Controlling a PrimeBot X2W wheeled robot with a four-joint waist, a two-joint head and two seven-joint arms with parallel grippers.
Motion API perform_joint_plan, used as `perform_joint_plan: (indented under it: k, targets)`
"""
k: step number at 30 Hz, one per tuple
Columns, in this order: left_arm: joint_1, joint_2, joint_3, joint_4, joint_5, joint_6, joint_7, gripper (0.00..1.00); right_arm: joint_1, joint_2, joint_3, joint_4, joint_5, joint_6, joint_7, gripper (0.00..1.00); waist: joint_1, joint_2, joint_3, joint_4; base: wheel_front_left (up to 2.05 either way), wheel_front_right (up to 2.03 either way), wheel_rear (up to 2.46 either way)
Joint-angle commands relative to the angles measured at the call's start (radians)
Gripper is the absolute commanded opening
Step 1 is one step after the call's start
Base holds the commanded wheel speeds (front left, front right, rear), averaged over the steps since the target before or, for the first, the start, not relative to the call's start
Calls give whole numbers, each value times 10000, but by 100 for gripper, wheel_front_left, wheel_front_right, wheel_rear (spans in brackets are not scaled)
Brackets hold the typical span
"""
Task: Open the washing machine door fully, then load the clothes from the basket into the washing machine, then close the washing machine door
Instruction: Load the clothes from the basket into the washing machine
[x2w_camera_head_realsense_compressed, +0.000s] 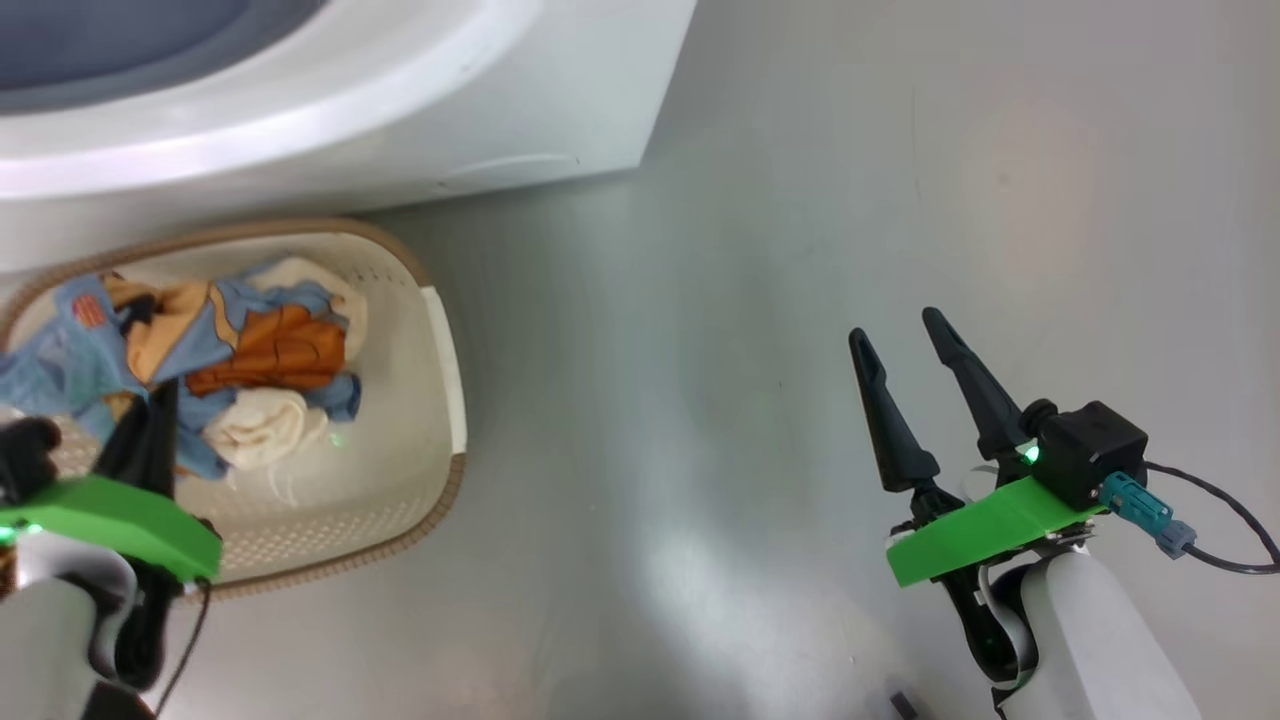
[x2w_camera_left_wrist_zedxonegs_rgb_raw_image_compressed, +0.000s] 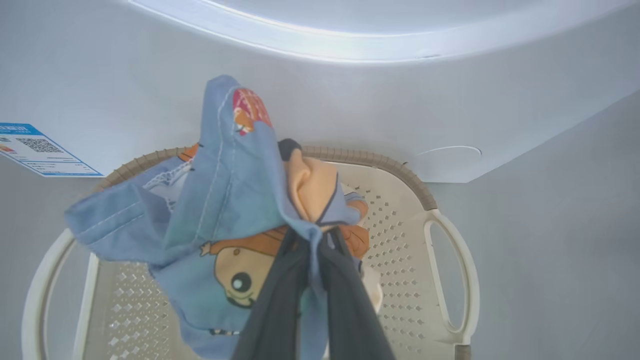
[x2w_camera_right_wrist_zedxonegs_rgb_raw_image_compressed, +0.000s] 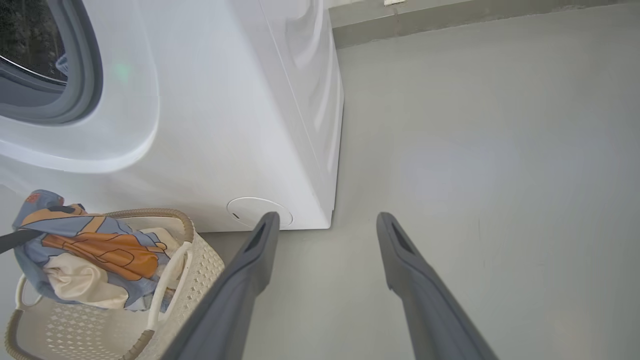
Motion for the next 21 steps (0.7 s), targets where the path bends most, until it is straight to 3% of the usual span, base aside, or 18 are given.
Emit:
perform_joint_plan:
  k: [1, 21]
  targets:
    - [388, 329, 484, -325, 159, -15, -66, 0, 351, 47, 216, -116, -61, 27, -74, 100, 1, 0, -611, 251, 0, 0, 0]
    - [2915, -972, 2571, -3523, 1665, -15, -66, 0, 967, 47, 11, 304, -202, 27, -74, 100, 1, 0, -2911, 339, 0, 0, 0]
